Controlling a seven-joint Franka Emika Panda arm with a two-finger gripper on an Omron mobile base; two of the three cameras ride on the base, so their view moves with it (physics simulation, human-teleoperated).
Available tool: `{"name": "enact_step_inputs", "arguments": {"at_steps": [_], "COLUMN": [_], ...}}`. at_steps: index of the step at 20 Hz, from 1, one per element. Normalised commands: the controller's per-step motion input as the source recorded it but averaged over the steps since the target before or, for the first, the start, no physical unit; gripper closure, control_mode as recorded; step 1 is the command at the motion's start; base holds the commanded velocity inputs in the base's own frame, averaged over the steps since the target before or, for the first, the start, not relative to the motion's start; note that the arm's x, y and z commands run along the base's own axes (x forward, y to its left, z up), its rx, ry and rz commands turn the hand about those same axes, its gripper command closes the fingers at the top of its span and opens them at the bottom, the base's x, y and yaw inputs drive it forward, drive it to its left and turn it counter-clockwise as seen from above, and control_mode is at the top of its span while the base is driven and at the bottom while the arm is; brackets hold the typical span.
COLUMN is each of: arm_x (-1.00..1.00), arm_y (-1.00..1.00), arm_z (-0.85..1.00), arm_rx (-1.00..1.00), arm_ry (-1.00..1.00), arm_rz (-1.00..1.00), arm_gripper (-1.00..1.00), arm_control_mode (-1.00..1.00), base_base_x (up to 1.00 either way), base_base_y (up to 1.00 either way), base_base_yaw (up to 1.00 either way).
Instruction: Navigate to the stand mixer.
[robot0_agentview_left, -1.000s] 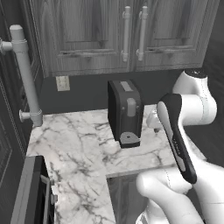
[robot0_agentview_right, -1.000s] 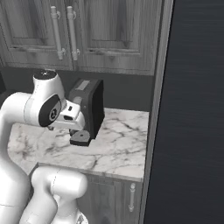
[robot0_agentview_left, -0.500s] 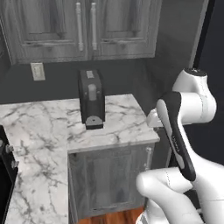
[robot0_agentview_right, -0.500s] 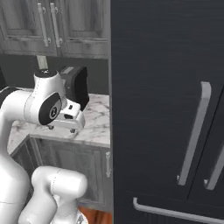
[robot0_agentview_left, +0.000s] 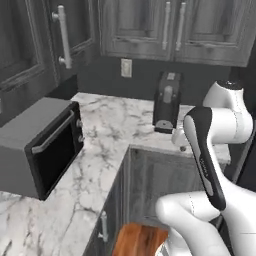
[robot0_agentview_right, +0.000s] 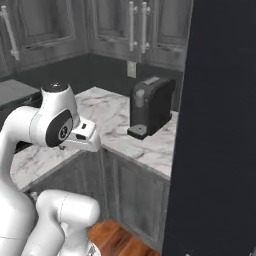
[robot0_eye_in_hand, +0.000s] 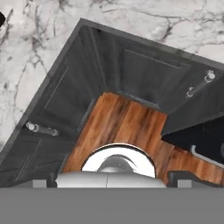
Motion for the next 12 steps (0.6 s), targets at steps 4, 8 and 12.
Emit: {"name": "enact_step_inputs", "arguments": {"at_steps": [4,8,12], "arm_x": [0.00,0.00,0.00], "arm_y": [0.00,0.00,0.00], "arm_z": [0.00,0.00,0.00], "arm_rx": [0.00,0.00,0.00], "arm_ry": [0.00,0.00,0.00], "arm_rz": [0.00,0.00,0.00], "arm_gripper": [-1.00,-1.00,-1.00], "arm_control_mode": [1.00,1.00,1.00], "base_base_x": [0.00,0.00,0.00], "base_base_y": [0.00,0.04,0.29], "base_base_yaw": [1.00,1.00,0.97]}}
